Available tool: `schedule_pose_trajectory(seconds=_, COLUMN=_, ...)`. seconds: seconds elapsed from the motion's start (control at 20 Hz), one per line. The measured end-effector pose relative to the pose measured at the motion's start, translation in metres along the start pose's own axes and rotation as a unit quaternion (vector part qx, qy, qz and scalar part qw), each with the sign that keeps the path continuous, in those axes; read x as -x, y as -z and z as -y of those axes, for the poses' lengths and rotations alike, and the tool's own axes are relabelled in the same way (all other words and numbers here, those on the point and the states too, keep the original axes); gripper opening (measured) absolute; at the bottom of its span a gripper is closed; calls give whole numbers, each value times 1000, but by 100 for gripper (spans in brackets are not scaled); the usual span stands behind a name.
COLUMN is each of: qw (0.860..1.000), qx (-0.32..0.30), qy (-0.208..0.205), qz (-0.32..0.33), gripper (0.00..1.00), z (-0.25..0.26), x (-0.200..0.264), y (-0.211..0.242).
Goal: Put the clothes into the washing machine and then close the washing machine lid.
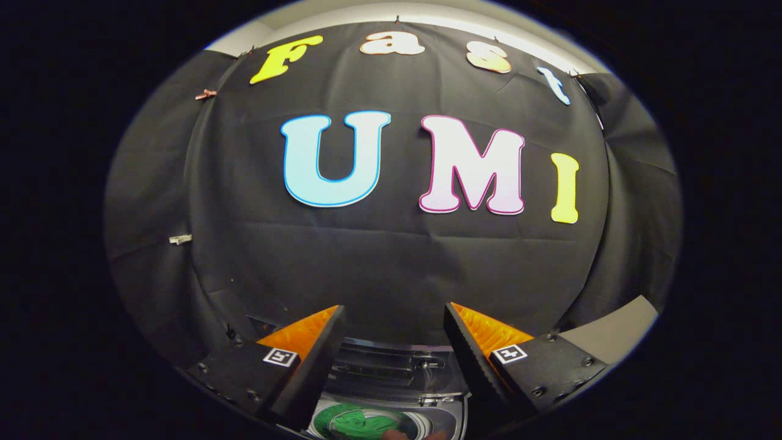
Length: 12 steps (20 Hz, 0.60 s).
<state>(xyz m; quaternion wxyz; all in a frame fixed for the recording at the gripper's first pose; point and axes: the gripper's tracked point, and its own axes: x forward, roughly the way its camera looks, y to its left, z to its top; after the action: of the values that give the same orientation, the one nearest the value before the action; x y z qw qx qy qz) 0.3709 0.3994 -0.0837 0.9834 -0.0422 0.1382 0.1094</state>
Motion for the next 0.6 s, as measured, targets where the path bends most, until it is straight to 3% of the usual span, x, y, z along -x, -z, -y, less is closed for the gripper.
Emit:
schedule_pose_trajectory(seconds=0.35, qw=997, qx=-14, qy=17, qz=-77, gripper=99, z=-2, x=-68, y=38)
schedule_pose_trajectory(seconds=0.6, qw=989, qx=-47, qy=35, qz=-133, gripper=100, z=10, x=-84, y=71)
